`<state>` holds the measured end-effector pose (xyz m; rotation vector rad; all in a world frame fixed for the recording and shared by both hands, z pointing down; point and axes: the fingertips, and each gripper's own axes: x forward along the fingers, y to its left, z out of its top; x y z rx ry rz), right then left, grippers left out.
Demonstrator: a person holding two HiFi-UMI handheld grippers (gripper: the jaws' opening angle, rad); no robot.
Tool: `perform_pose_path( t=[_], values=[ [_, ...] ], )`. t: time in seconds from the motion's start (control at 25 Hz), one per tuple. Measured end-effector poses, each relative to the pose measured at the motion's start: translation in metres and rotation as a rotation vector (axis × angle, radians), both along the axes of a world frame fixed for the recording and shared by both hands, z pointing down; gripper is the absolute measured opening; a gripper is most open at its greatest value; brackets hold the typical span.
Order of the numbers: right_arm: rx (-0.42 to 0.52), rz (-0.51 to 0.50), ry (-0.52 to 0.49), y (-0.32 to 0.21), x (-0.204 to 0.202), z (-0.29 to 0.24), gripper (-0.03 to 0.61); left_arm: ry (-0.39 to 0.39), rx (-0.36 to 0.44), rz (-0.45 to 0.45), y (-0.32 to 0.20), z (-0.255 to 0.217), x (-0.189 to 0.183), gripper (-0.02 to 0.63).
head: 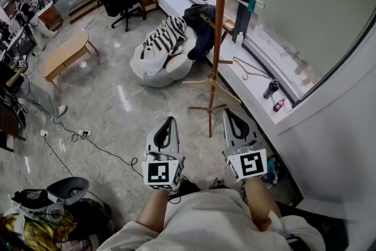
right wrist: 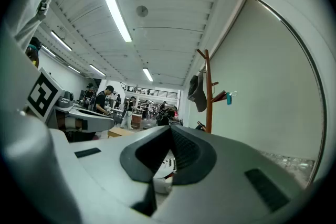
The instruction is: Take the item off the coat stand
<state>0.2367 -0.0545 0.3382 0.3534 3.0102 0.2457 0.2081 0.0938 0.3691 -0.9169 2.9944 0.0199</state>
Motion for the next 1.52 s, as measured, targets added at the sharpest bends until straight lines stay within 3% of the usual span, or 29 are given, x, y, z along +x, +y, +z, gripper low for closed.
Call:
perform_pose_path(
  t=[0.28,1.16,1.36,1.52],
  values=[
    [-0.022,0.004,0.013,0.008,-0.007,0.008,0.005,0.023,0.007,0.020,0.011,0.008,-0.010,0.009],
    [0.025,0.032,0.053,0.087,-0.048,0.026,0.005,0.082,0.013,0.121,0.086,0.042,-0.042,0.009],
    [0.015,0.031,0.056,0.083,-0.076,0.031,0.005,0.101,0.030,0.122,0.081,0.048,-0.069,0.009],
    [-0.004,0.049,0.055,0.068,-0.106,0.038,0.005,0.094,-0.009,0.158,0.061,0.052,-0.098,0.009]
  ],
)
